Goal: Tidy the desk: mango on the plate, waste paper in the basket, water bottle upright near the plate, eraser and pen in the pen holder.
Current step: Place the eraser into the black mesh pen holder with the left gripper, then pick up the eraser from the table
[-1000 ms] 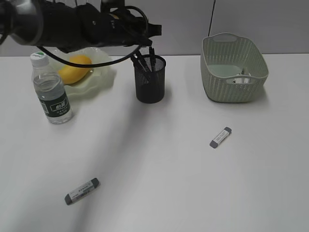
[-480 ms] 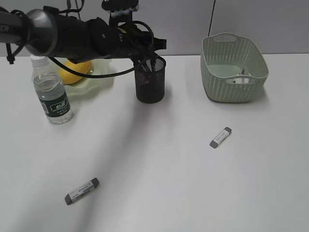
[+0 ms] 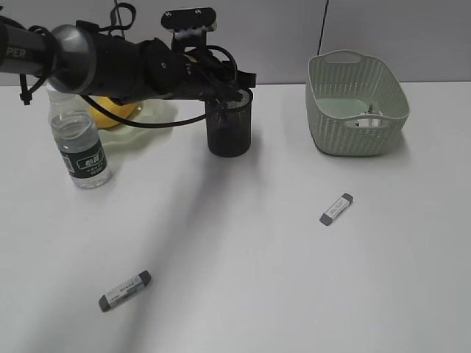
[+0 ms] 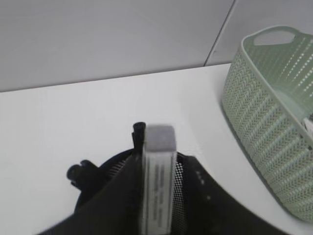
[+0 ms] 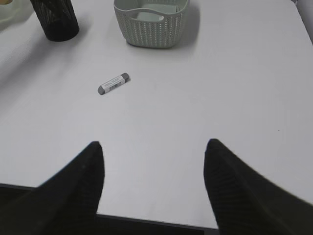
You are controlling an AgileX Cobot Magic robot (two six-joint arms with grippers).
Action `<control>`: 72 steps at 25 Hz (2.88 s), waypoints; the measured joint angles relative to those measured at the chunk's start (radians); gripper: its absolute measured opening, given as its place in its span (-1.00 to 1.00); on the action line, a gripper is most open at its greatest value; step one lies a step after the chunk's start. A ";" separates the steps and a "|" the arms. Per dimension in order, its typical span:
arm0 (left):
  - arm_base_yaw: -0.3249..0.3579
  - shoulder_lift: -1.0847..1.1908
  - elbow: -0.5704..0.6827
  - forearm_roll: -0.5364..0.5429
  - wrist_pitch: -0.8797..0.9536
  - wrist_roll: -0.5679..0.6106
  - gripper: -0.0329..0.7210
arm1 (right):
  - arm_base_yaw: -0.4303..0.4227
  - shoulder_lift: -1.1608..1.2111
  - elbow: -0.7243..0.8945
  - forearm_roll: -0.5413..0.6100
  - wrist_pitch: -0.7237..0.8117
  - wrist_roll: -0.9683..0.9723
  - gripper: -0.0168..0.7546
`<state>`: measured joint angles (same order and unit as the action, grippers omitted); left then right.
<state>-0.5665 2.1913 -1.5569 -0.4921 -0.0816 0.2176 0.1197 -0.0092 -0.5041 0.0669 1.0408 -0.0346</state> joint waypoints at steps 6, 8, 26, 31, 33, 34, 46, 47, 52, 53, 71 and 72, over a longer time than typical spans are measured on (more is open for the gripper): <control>-0.001 0.000 0.000 0.000 0.008 0.000 0.20 | 0.000 0.000 0.000 0.000 0.000 0.000 0.36; -0.001 -0.001 0.000 0.000 0.014 0.000 0.30 | 0.000 0.000 0.000 0.000 0.000 0.000 0.36; 0.010 -0.357 -0.042 0.172 0.547 0.000 0.35 | 0.000 0.000 0.000 0.000 0.000 0.000 0.36; 0.095 -0.410 -0.111 0.252 0.799 -0.081 0.35 | 0.000 0.000 0.000 0.000 0.000 0.000 0.36; 0.150 -0.422 -0.140 0.335 0.875 -0.168 0.35 | 0.000 0.000 0.000 0.000 0.000 0.000 0.36; 0.174 -0.425 -0.155 0.369 0.905 -0.210 0.35 | 0.000 0.000 0.000 0.000 0.000 0.000 0.36; 0.450 -0.433 -0.204 0.548 1.075 -0.341 0.35 | 0.000 0.000 0.000 0.000 0.000 0.000 0.36; 0.455 -0.433 -0.204 0.566 1.090 -0.341 0.35 | 0.000 0.000 0.000 0.000 0.000 0.000 0.36; 0.456 -0.470 -0.169 0.602 1.188 -0.348 0.35 | 0.000 0.000 0.000 0.000 0.000 0.000 0.36; 0.455 -0.495 -0.144 0.600 1.194 -0.355 0.35 | 0.000 0.000 0.000 0.000 0.000 0.000 0.36; 0.455 -1.481 0.727 0.593 1.057 -0.437 0.35 | 0.000 0.000 0.000 0.000 0.000 0.000 0.36; 0.455 -1.529 0.751 0.585 1.062 -0.437 0.35 | 0.000 0.000 0.000 0.000 0.000 0.000 0.36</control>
<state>-0.1113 0.6624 -0.8054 0.0927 0.9802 -0.2193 0.1197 -0.0092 -0.5041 0.0669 1.0408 -0.0346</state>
